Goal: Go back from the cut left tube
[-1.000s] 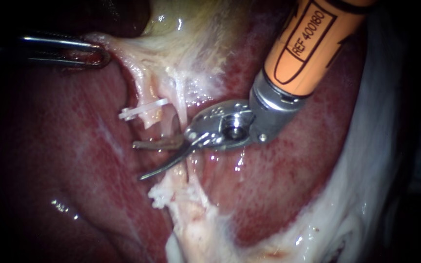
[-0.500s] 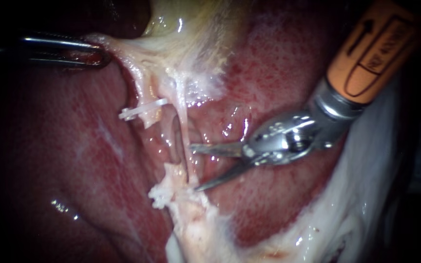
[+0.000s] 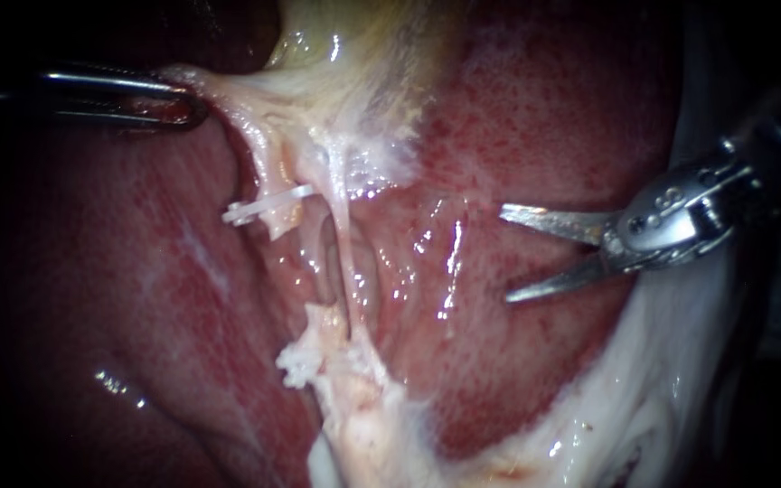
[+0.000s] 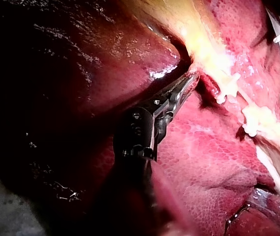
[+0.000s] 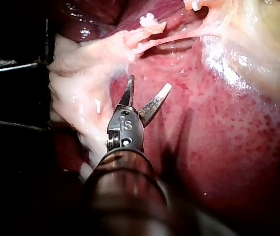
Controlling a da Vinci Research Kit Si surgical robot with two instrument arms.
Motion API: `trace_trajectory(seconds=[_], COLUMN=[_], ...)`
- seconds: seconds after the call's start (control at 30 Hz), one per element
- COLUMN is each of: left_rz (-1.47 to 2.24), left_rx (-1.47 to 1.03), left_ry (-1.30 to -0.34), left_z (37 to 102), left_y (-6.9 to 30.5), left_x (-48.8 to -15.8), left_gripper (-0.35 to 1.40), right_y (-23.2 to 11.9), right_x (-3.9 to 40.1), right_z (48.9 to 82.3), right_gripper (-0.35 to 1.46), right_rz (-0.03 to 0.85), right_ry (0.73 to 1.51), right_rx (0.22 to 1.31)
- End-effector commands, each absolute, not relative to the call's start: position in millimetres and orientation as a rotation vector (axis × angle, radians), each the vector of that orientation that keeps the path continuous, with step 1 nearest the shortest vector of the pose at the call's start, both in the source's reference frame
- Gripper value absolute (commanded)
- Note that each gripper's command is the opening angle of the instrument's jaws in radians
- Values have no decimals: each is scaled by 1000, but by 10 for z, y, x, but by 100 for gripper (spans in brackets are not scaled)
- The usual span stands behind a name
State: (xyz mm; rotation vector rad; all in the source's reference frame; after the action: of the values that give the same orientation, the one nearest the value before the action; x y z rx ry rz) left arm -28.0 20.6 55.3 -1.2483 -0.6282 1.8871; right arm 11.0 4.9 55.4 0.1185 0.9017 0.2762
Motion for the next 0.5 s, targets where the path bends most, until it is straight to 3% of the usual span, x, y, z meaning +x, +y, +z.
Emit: trace_trajectory(seconds=[0.03, 0.27, 0.5], left_rz=[1886, 1905, 1945], left_rx=[-1248, -1235, -1221], left_ry=[-626, -625, -641], left_z=[554, 574, 602], left_y=[205, 198, 185], left_x=[-282, -300, -325], left_gripper=[-35, -35, -35], right_y=[48, 46, 46], right_x=[111, 110, 111], right_z=[555, 556, 556], right_gripper=[143, 143, 143], right_rz=[278, 274, 273], right_ry=[894, 912, 912], right_rx=[135, 206, 206])
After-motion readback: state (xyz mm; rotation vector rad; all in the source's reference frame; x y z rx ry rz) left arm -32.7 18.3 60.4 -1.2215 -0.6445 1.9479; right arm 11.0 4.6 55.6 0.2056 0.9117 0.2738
